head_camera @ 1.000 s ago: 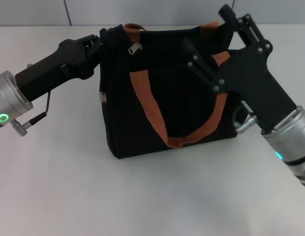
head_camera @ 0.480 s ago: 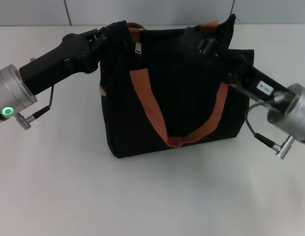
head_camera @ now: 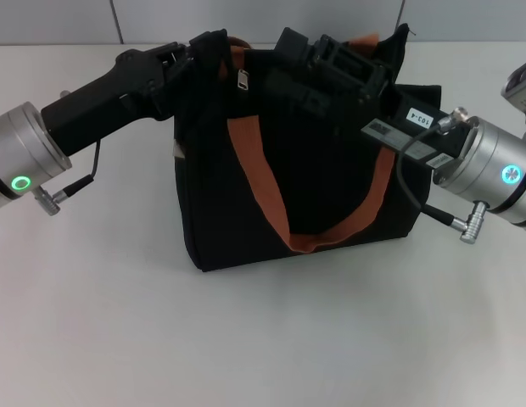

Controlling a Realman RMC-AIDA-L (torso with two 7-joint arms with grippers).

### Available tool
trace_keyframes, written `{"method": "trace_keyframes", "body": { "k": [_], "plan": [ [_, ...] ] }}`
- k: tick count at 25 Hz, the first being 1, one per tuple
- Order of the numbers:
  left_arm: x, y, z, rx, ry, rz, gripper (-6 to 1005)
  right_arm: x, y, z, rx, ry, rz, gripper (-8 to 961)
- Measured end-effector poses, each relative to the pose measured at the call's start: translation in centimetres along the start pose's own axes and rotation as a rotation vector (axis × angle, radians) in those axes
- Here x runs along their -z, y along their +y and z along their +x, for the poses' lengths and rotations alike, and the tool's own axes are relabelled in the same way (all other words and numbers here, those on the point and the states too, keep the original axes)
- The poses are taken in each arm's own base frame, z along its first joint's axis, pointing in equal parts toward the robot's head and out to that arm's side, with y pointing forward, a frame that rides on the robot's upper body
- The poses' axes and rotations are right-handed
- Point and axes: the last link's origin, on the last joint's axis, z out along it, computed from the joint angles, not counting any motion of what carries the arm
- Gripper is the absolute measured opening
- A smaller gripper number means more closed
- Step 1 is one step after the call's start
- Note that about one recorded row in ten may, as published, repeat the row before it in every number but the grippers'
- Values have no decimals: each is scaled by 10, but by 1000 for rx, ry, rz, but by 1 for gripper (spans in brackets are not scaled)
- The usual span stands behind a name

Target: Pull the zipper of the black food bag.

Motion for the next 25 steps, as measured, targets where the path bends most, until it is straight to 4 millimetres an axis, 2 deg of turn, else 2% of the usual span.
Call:
{"method": "trace_keyframes", "body": {
  "k": [9,25],
  "plan": [
    [-5,4,-2,-9,0,-25,41,5,-10,5,22,-22,56,757],
    [-10,10,2,-22,14,-81,43,-2,-16,9,81,-23,85,757]
  ]
}}
